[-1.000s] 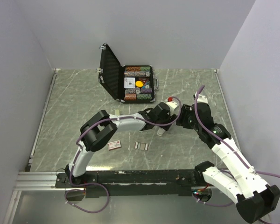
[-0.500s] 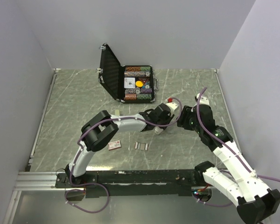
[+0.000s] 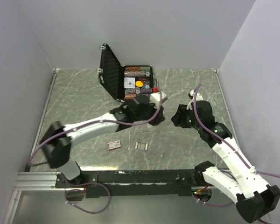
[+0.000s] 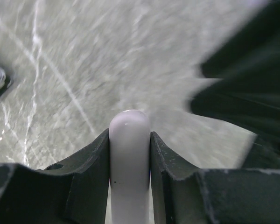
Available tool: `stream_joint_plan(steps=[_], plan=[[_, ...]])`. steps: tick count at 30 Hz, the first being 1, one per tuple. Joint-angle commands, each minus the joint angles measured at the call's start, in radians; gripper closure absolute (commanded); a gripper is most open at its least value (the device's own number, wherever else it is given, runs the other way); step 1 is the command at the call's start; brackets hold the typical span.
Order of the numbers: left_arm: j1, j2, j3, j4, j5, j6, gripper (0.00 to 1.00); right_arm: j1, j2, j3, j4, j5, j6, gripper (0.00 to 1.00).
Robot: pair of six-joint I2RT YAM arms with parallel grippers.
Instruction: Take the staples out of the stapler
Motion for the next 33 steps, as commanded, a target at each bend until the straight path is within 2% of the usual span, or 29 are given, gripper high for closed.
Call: stream_joint_plan(steps=[1, 5, 12, 15, 18, 20, 27, 33], plan=[[0.069, -0.164, -0.083, 0.041, 0.31, -0.031, 0.99, -0.005, -0.021, 0.048, 0.108, -0.22, -0.064, 0.47], [0.131, -0.26, -0.162, 0.074, 0.537, -0.064, 0.99, -0.005, -0.044, 0.036, 0.201, -0.367, -0.081, 0.48], [0.195, -0.357, -0.274, 0.163, 0.807, -0.138, 0.99, -0.005, -0.06, 0.02, 0.322, -0.622, -0.094, 0.53], [0.203, -0.385, -0.299, 0.179, 0.841, -0.146, 0.99, -0.005, -0.028, 0.031, 0.336, -0.72, -0.092, 0.61], [0.212, -0.405, -0.321, 0.202, 0.875, -0.164, 0.99, -0.003, -0.025, 0.017, 0.365, -0.759, -0.078, 0.79], [0.221, -0.423, -0.333, 0.223, 0.89, -0.178, 0.99, -0.005, -0.022, 0.01, 0.38, -0.795, -0.077, 0.88], [0.252, -0.445, -0.356, 0.3, 0.933, -0.233, 0.99, -0.003, 0.009, -0.007, 0.432, -0.932, -0.06, 1.0], [0.258, -0.451, -0.367, 0.326, 0.925, -0.252, 0.99, 0.008, 0.021, -0.018, 0.461, -1.006, -0.057, 1.0]])
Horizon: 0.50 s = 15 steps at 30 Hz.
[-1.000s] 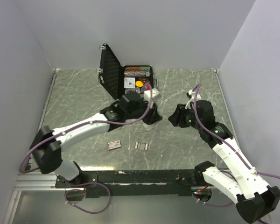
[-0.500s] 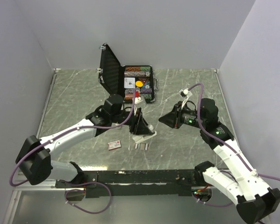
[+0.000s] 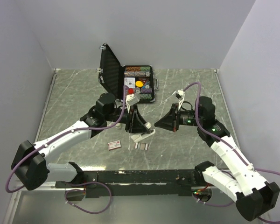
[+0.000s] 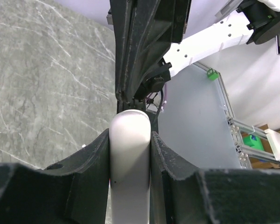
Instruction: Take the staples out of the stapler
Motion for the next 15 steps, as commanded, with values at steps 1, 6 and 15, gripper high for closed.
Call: stream_joint_plan(steps=[1, 6, 15], plan=[[0.01, -0.035, -0.008, 0.089, 0.04, -0.034, 0.99, 0.012, -0.002, -0.01, 0.078, -0.085, 0.001, 1.0], [0.011, -0.028, -0.012, 0.114, 0.043, -0.051, 0.99, 0.037, 0.03, -0.025, 0.124, -0.096, 0.024, 1.0], [0.022, -0.044, -0.036, 0.177, 0.0, -0.1, 0.99, 0.113, 0.057, -0.05, 0.132, -0.07, 0.007, 1.0]])
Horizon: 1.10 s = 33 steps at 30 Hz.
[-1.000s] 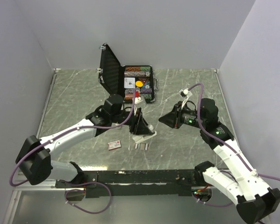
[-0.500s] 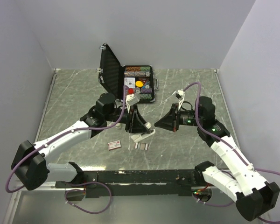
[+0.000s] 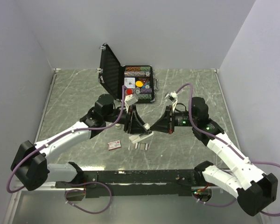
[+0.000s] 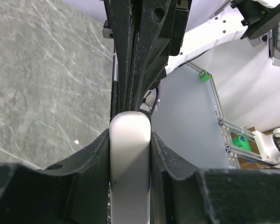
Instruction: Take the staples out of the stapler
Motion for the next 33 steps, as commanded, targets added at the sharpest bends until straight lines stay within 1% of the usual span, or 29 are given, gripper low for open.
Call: stream_joint_plan(steps=[1, 8, 14, 17, 21, 24, 27, 30, 33], plan=[[0.013, -0.049, -0.009, 0.169, -0.045, -0.058, 0.99, 0.044, -0.009, -0.029, 0.047, -0.023, -0.01, 1.0], [0.036, -0.064, -0.04, 0.299, -0.207, -0.124, 0.99, 0.072, -0.046, -0.098, 0.038, -0.013, -0.001, 1.0], [0.041, -0.064, -0.043, 0.371, -0.335, -0.148, 0.99, 0.092, -0.051, -0.137, 0.084, -0.009, 0.036, 1.0], [0.041, -0.05, -0.052, 0.433, -0.367, -0.182, 0.99, 0.102, -0.042, -0.149, 0.124, -0.013, 0.067, 1.0], [0.041, -0.012, -0.049, 0.489, -0.341, -0.213, 0.99, 0.11, -0.042, -0.132, 0.115, 0.017, 0.061, 1.0], [0.041, 0.0, -0.046, 0.481, -0.335, -0.204, 0.99, 0.11, -0.059, -0.074, 0.015, 0.086, 0.009, 1.0], [0.041, -0.004, -0.052, 0.46, -0.335, -0.187, 0.99, 0.11, -0.094, 0.003, -0.111, 0.215, -0.056, 1.0], [0.039, -0.01, -0.055, 0.412, -0.361, -0.158, 0.99, 0.11, -0.128, 0.059, -0.145, 0.333, -0.054, 1.0], [0.036, -0.013, -0.057, 0.377, -0.407, -0.141, 0.99, 0.108, -0.128, 0.084, -0.117, 0.385, -0.036, 1.0]])
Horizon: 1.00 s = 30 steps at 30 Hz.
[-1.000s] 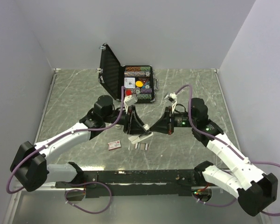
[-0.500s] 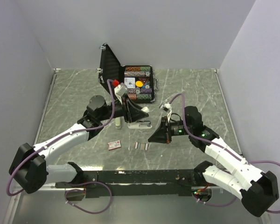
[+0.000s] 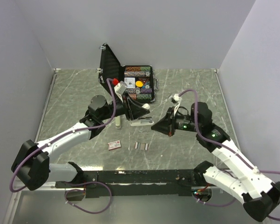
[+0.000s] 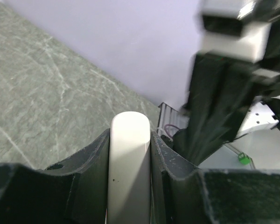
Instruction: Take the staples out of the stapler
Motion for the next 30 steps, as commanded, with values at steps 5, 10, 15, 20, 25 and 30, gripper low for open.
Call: stream_joint_plan(steps=[5, 10, 15, 20, 25, 30], plan=[[-0.02, -0.005, 0.037, -0.041, -0.1, 0.044, 0.99, 0.009, 0.027, 0.073, 0.07, 0.241, 0.016, 1.0], [-0.027, 0.008, 0.052, -0.049, -0.128, 0.039, 0.99, 0.016, 0.102, 0.078, 0.139, 0.273, 0.033, 1.0], [-0.041, 0.018, 0.069, -0.055, -0.146, 0.039, 0.99, 0.055, 0.145, 0.077, 0.185, 0.388, 0.023, 1.0], [-0.054, 0.027, 0.069, -0.056, -0.172, 0.039, 0.99, 0.082, 0.159, 0.05, 0.234, 0.413, 0.04, 1.0], [-0.06, 0.038, 0.074, -0.041, -0.215, 0.027, 0.99, 0.114, 0.192, 0.034, 0.236, 0.456, 0.033, 1.0], [-0.061, 0.07, 0.101, -0.035, -0.252, 0.024, 0.99, 0.13, 0.223, -0.005, 0.291, 0.479, 0.035, 1.0]])
